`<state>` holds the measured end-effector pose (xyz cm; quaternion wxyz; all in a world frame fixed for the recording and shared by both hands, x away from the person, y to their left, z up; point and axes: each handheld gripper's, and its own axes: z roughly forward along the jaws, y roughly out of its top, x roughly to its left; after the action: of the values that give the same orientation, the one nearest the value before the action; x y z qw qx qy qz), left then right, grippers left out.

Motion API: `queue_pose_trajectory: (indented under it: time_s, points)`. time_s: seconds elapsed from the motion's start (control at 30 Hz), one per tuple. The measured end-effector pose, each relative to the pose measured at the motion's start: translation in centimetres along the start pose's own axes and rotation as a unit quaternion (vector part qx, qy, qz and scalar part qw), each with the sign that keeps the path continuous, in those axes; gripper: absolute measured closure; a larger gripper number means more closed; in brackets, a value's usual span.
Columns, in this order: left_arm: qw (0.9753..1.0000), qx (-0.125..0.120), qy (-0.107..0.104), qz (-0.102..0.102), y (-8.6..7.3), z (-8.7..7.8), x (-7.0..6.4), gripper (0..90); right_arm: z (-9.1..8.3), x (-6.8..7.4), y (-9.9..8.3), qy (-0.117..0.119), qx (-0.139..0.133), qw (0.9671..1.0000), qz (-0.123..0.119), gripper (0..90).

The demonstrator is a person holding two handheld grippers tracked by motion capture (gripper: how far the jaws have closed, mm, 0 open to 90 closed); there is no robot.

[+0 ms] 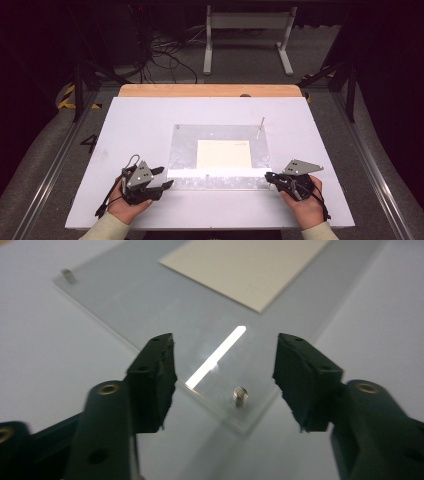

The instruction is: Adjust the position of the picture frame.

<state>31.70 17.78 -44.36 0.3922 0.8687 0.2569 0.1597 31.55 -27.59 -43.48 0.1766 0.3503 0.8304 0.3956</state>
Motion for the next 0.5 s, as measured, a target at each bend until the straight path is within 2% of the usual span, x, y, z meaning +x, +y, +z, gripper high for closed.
queue_pose_trajectory:
  time_s: [0.03,0.07,0.1,0.13,0.2,0.3,0.37,0.43,0.5]
  points:
    - [0.9994,0.026,-0.025,0.001,0.1,0.1,-0.2,60.8,0.0,0.0,0.0,0.000,0.000,1.0000,0.000,84.2]
    - [0.9994,0.026,-0.025,0.001,0.1,0.1,-0.2,75.1,0.0,0.0,0.0,0.000,-0.001,1.0000,0.000,84.2]
    - [0.9977,0.038,-0.057,0.001,0.1,0.1,-0.3,75.1,0.0,0.0,0.0,0.000,-0.001,1.0000,0.000,84.2]
    - [0.9958,0.047,-0.078,0.011,0.2,0.1,-0.4,87.3,0.0,0.0,0.0,0.001,-0.001,1.0000,0.001,84.2]
    - [0.9934,0.070,-0.089,0.019,0.5,0.4,-0.7,90.0,0.0,0.0,0.0,0.001,-0.001,1.0000,0.001,84.2]
    - [0.9907,0.103,-0.083,0.032,0.5,1.2,-1.3,90.0,0.0,0.0,0.0,0.001,-0.002,1.0000,0.001,84.3]
    - [0.9911,0.110,-0.068,0.033,0.5,1.9,-1.4,90.0,0.0,0.0,0.0,0.000,-0.001,1.0000,0.001,84.2]
    - [0.9919,0.111,-0.056,0.026,0.7,2.1,-1.3,90.0,0.0,0.0,0.0,0.001,-0.001,1.0000,0.001,84.2]
    - [0.9925,0.113,-0.036,0.031,0.9,2.3,-1.4,90.0,0.0,0.1,0.0,-0.001,0.000,1.0000,0.000,84.2]
